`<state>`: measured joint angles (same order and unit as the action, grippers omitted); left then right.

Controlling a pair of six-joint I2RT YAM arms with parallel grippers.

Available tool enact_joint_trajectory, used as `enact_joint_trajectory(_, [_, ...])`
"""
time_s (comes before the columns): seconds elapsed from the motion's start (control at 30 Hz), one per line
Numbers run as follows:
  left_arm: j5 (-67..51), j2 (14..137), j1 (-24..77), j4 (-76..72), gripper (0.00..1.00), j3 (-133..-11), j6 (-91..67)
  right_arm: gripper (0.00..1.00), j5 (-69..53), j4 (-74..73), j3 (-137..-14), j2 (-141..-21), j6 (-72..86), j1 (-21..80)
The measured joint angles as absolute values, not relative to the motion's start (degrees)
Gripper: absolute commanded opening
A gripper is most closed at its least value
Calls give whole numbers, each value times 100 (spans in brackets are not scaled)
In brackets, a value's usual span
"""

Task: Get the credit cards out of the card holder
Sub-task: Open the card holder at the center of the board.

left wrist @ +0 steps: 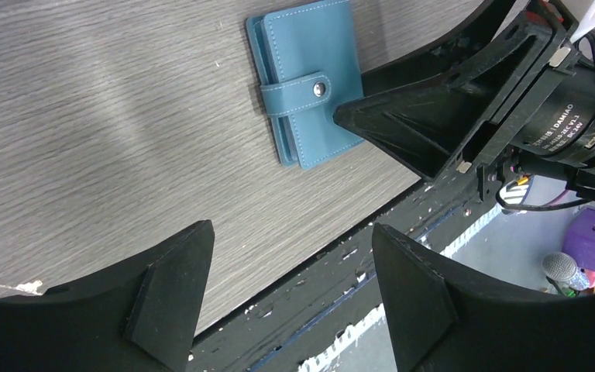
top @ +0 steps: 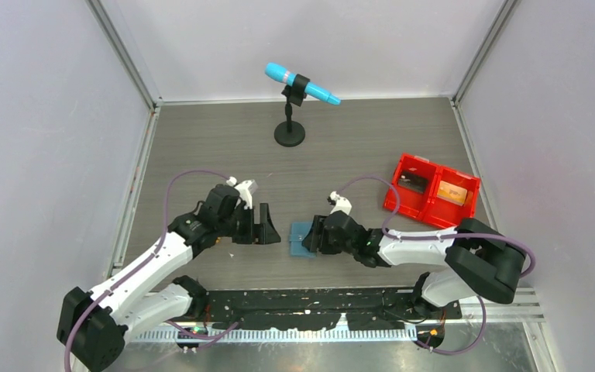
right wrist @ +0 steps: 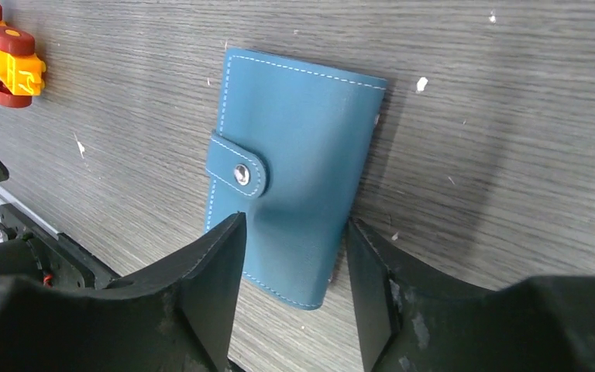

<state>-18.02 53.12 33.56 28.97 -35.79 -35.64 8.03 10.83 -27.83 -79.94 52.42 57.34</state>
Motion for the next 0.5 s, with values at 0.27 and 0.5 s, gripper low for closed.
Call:
enact_joint_trajectory(0.27, [-1542,5496,3505,2633,72,-3542,-3653,7,764,1730,-2580,-8173,5328,5719])
enact_joint_trajectory(0.5, [-1389,5861,3671,2412,70,-3544,-3769,5,515,2228,-2331,-7743,5203,5725])
